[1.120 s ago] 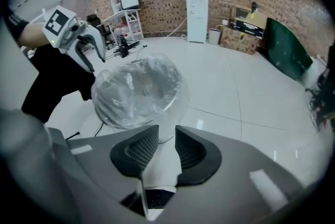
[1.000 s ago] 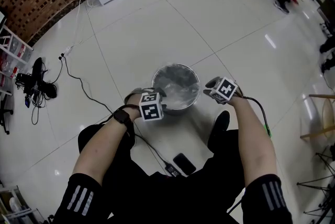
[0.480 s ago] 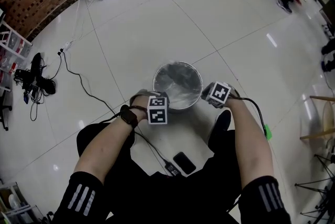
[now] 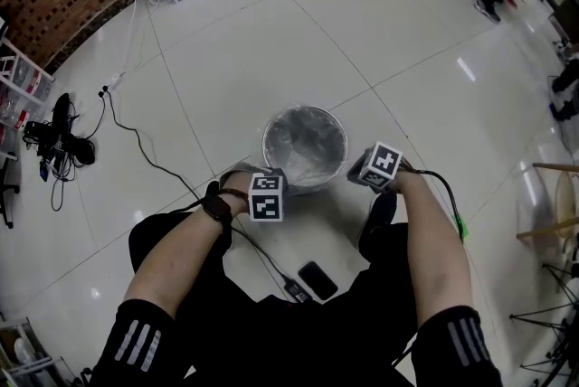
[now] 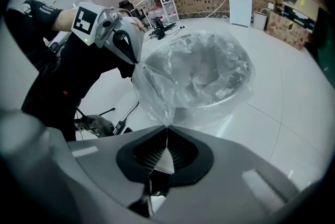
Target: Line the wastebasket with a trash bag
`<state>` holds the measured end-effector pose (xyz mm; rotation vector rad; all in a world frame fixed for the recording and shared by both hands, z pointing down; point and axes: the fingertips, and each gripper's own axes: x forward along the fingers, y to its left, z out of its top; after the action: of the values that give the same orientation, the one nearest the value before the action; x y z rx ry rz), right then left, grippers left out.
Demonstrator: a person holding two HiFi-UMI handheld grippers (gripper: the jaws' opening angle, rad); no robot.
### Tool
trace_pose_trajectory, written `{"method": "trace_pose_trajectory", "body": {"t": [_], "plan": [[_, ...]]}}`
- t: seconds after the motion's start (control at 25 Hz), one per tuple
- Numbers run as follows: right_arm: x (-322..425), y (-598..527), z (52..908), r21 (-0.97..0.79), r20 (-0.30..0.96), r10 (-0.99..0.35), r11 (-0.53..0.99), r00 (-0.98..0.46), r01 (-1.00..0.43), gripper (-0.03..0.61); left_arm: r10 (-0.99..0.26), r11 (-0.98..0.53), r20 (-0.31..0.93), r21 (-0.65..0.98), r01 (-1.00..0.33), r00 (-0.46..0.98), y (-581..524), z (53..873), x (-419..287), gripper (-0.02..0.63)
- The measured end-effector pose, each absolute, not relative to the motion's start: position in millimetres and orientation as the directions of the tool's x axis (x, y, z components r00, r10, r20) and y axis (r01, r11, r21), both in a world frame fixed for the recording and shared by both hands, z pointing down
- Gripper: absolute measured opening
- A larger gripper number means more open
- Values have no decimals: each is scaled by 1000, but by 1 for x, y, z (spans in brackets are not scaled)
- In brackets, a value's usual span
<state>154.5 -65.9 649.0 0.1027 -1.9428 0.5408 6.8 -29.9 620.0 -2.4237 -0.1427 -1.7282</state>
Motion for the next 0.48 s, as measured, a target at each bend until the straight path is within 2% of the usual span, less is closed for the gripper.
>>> {"method": "trace_pose_trajectory", "body": {"t": [0.24, 0.48], "plan": [[149, -56, 671, -351, 877, 175, 869, -447, -350, 11, 25, -986, 955, -26, 166, 295, -13, 643, 0, -6], [144, -56, 693, -366, 879, 198, 865, -434, -345, 11, -42, -987, 948, -89, 136, 314, -24, 661, -6, -6]]}}
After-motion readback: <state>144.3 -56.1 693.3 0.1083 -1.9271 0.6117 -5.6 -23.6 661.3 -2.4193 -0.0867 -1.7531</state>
